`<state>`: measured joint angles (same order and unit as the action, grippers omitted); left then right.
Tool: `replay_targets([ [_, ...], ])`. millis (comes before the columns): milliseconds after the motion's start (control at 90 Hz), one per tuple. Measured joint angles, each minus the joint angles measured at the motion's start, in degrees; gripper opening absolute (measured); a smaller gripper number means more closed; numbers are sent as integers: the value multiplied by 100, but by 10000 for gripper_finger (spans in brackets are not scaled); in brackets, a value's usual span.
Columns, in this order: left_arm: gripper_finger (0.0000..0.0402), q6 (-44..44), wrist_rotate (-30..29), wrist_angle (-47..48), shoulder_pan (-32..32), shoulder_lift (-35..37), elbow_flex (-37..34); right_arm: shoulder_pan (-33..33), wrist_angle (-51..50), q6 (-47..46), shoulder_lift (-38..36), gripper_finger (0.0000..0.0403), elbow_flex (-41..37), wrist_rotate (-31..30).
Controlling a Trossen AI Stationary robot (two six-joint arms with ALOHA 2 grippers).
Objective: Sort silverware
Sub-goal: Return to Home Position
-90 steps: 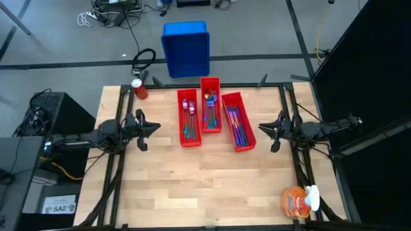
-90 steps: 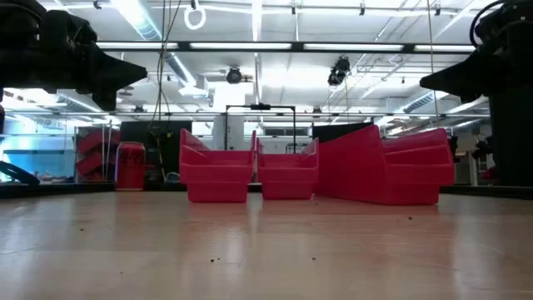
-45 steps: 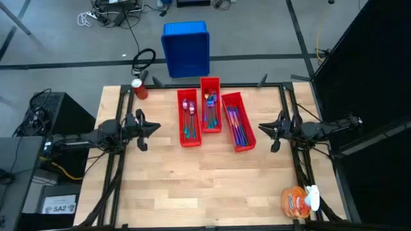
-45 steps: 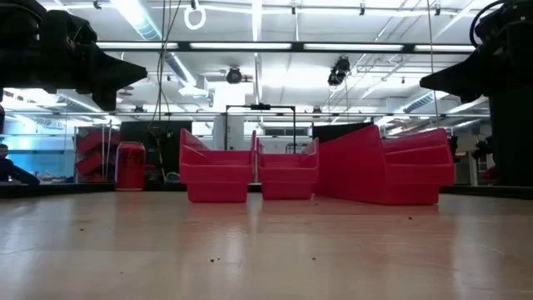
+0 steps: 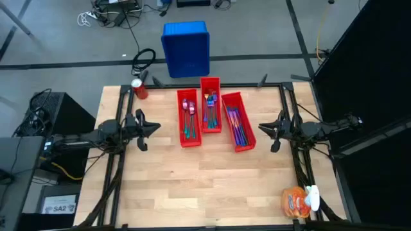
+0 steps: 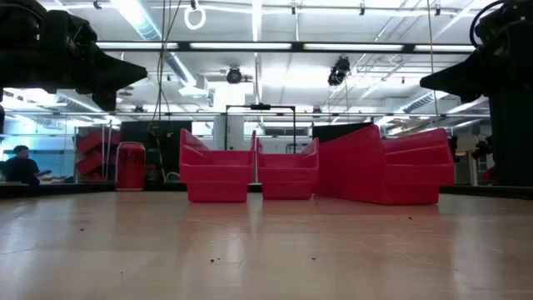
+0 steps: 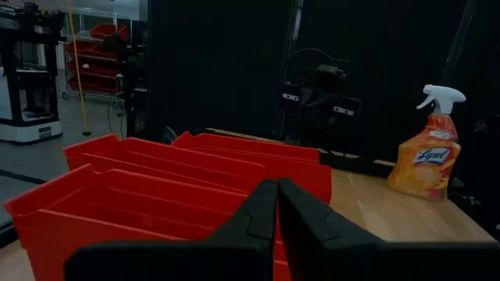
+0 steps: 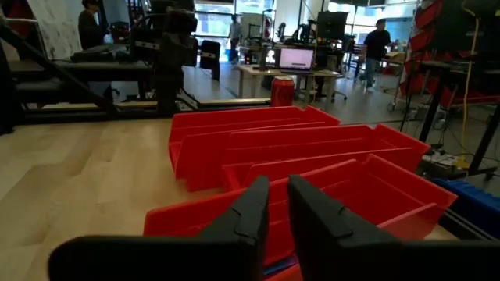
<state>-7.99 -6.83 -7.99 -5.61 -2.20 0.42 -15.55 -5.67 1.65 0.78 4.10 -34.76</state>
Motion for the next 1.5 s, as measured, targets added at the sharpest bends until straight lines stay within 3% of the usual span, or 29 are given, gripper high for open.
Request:
replay_targets([
  [1500,0,0,0,0,0,-2,0,0,0,0,0,36,0,0],
])
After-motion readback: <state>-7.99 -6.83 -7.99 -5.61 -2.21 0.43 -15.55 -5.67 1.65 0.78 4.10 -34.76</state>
